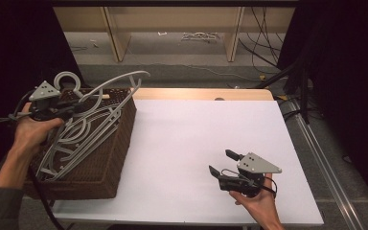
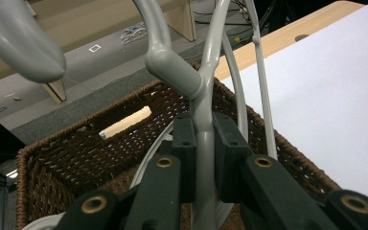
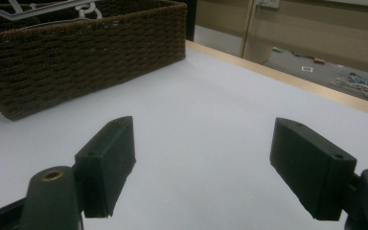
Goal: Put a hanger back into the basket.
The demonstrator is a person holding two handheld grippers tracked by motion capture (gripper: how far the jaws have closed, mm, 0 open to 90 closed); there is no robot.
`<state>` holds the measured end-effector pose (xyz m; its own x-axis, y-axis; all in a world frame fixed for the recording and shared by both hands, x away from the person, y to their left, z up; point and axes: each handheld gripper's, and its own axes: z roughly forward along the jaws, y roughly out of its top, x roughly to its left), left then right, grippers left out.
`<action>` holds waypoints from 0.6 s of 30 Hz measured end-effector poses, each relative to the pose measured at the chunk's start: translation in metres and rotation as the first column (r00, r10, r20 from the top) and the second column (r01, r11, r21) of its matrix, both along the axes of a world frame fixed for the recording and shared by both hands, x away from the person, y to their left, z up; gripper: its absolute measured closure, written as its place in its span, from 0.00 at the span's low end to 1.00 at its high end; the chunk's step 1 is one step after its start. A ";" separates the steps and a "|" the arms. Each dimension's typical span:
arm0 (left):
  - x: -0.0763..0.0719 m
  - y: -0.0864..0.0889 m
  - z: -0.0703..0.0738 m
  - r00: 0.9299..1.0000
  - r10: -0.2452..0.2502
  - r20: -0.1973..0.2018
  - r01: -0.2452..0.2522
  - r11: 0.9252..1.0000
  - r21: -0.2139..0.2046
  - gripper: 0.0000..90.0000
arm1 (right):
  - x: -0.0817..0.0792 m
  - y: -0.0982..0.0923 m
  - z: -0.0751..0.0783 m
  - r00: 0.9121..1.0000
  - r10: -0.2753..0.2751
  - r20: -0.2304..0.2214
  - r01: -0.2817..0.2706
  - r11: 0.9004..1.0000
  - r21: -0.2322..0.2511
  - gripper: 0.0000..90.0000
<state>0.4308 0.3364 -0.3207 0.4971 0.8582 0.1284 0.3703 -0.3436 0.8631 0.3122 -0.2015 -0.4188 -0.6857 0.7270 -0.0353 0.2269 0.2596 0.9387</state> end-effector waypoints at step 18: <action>-0.006 0.033 -0.025 0.998 0.059 -0.015 -0.059 0.998 -0.001 0.90 | 0.000 0.001 -0.001 1.000 0.001 0.001 -0.002 1.000 0.001 0.27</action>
<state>0.4245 0.3692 -0.3455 0.4471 0.8863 0.1204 0.4028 -0.3197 0.8576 0.3124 -0.2008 -0.4196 -0.6868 0.7260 -0.0355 0.2256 0.2593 0.9391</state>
